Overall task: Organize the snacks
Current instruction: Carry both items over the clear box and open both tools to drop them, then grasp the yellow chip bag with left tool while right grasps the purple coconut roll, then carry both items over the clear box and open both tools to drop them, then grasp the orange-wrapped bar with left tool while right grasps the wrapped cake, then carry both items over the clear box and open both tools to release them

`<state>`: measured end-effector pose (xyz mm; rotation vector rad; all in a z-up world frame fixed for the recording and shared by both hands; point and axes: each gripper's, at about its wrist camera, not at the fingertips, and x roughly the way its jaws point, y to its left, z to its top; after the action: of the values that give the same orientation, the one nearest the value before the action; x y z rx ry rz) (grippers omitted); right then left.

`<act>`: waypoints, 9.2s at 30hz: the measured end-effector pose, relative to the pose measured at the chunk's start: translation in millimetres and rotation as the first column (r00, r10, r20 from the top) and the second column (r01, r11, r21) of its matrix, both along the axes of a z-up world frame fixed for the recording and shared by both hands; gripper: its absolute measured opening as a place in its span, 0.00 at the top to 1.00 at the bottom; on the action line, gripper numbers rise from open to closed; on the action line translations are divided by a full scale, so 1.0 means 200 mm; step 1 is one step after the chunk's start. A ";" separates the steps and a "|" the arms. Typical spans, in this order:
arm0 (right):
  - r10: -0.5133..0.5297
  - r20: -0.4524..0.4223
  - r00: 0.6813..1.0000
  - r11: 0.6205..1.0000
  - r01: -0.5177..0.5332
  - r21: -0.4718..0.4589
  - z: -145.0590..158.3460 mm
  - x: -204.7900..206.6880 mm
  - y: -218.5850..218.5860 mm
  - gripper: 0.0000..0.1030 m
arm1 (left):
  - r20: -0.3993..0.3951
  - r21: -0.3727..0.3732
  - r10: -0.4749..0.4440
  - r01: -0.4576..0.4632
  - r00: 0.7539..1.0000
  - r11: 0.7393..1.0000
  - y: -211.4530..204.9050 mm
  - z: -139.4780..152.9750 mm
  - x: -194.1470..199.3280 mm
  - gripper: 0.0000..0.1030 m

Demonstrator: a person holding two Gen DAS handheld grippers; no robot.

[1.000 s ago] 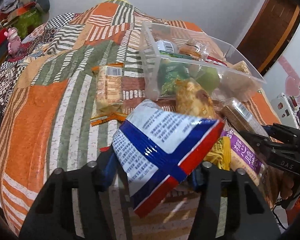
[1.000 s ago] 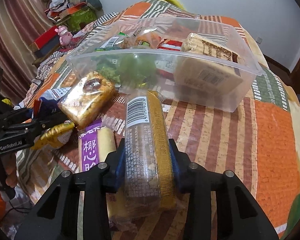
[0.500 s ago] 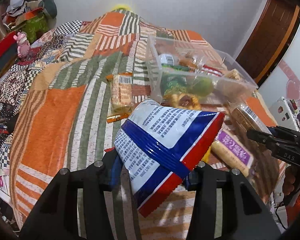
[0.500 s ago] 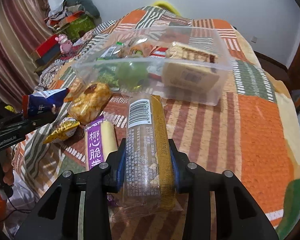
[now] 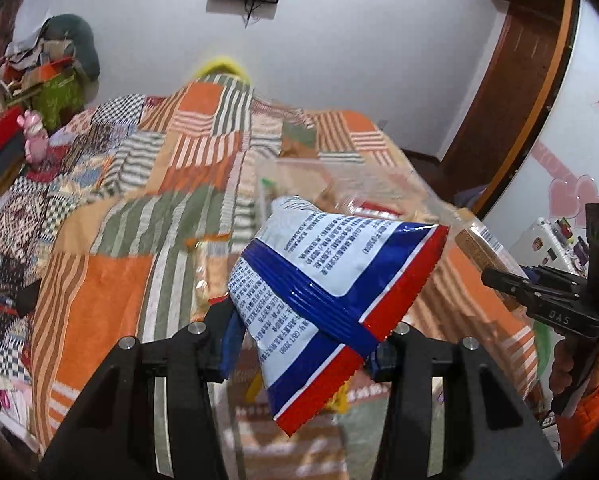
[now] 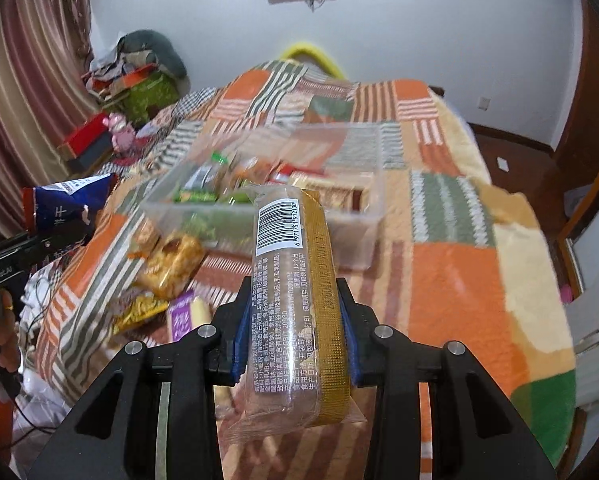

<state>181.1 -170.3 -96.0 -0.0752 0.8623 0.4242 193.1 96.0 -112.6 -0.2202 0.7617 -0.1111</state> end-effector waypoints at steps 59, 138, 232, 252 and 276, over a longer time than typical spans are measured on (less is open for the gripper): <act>0.085 0.080 0.993 0.995 -0.081 -0.052 0.13 0.46 0.11 0.57 | 0.033 0.043 -0.069 0.067 0.997 0.997 -0.17 0.06 0.50 0.34; 0.049 -0.015 0.999 0.997 -0.048 0.055 -0.02 0.07 0.15 0.59 | -0.018 0.045 -0.059 0.060 0.998 0.997 -0.10 -0.12 0.03 0.75; 0.163 -0.172 0.972 0.983 -0.175 -0.057 -0.33 0.15 0.63 0.55 | -0.186 0.074 0.043 -0.030 0.982 0.997 0.29 -0.55 0.41 0.46; 0.063 -0.123 0.990 0.998 -0.061 0.022 -0.17 0.06 0.27 0.56 | -0.110 0.136 0.062 -0.047 0.992 0.990 0.27 -0.42 0.35 0.67; 0.017 0.025 1.000 0.996 -0.019 0.085 0.07 0.27 0.15 0.56 | 0.040 0.087 -0.102 0.098 0.994 0.991 -0.16 -0.02 0.40 0.67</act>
<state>235.7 -140.1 -82.9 -0.0096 0.8190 0.4759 273.1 63.0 -116.2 -0.0983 0.7313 -0.1773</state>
